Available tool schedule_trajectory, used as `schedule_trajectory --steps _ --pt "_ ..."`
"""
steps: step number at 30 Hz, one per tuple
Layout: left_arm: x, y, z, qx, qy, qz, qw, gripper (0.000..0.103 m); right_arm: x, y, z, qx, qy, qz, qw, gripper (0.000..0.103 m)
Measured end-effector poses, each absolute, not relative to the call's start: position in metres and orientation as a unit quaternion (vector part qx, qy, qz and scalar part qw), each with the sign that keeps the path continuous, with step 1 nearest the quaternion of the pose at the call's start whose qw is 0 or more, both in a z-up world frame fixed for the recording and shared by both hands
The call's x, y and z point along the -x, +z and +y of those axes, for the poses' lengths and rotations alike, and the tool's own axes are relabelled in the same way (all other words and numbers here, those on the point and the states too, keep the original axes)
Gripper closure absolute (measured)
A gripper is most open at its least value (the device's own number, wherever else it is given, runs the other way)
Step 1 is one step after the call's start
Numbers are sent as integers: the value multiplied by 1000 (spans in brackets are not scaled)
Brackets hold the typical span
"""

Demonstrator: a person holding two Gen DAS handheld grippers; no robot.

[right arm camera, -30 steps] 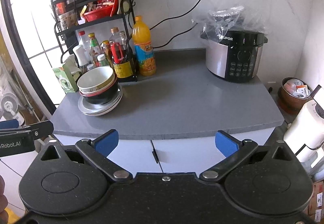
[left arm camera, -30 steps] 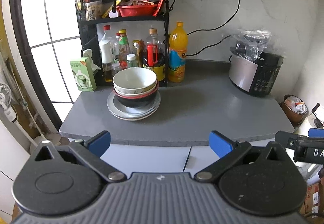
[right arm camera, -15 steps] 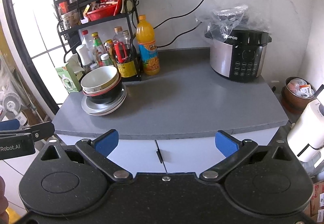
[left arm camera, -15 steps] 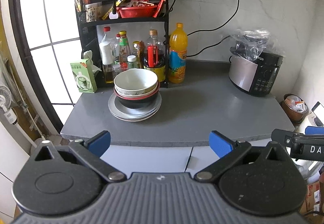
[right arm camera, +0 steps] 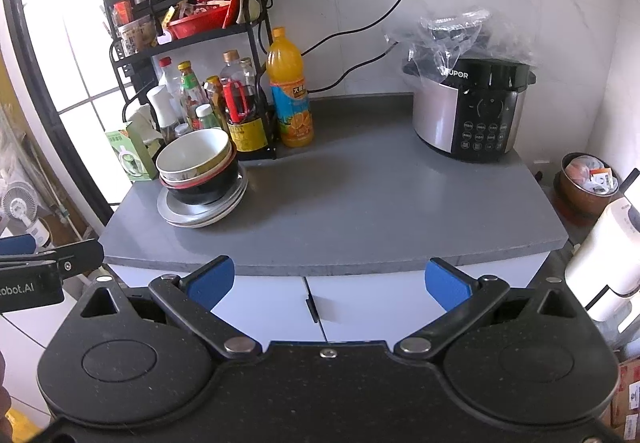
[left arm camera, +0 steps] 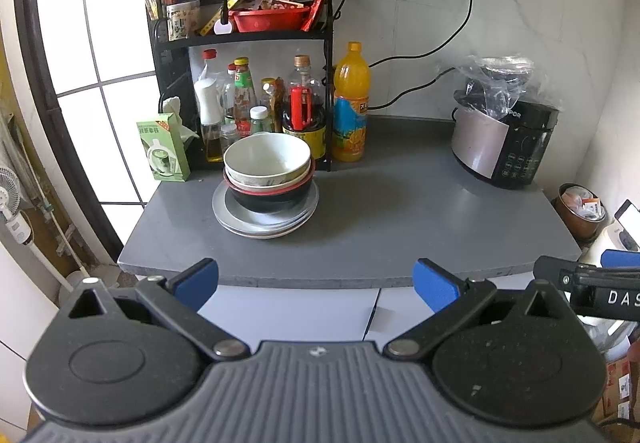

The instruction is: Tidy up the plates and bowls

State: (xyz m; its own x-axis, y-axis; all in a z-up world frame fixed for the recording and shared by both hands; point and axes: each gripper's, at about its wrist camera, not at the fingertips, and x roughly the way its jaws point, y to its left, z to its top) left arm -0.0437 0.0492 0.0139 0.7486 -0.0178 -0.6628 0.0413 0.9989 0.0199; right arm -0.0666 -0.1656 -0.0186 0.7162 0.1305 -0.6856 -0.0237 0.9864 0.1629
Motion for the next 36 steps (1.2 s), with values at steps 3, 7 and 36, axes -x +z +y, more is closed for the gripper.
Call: schedule_trajectory --steps 3,7,36 --pt "44 14 49 -17 -17 354 935 0 66 -18 -165 -69 42 375 924 0" --pt "44 15 50 -18 -20 353 935 0 66 -18 -165 -69 43 375 924 0" --pt "41 15 58 -13 -17 355 935 0 66 -16 -162 -63 43 373 925 0"
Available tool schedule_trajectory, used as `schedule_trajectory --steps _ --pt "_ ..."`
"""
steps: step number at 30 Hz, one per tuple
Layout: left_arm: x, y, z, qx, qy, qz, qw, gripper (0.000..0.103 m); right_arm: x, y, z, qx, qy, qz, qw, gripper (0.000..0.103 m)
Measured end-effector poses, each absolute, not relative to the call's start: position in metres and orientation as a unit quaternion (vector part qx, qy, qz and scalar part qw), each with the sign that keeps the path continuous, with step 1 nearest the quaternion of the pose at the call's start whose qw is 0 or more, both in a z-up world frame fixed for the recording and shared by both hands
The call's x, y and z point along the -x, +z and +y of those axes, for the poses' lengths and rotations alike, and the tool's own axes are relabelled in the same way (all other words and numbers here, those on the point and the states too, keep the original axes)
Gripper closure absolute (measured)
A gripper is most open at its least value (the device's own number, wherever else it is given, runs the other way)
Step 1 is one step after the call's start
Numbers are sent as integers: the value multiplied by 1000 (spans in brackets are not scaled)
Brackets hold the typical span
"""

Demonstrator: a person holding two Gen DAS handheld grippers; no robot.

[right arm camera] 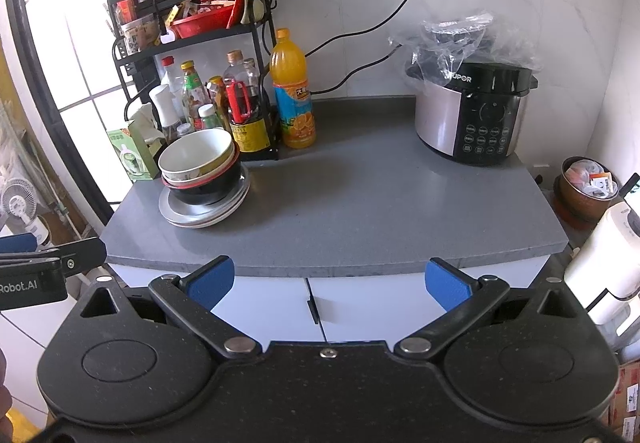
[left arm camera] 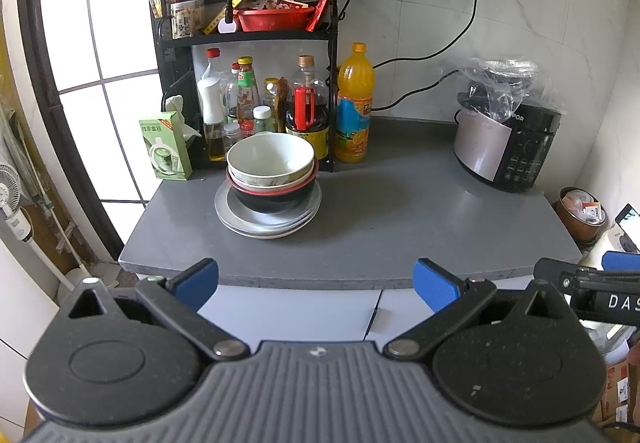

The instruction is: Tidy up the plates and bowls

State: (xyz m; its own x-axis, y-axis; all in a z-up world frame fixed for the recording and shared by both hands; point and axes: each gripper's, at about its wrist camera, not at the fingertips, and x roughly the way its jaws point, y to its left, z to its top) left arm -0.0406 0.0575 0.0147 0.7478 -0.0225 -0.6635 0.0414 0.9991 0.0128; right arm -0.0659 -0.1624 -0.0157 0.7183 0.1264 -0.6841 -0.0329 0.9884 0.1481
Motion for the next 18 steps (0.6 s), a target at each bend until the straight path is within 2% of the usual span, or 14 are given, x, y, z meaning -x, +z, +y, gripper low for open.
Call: schedule_trajectory --steps 18 --pt "39 16 56 -11 -15 354 935 0 63 -17 -164 -68 35 374 924 0"
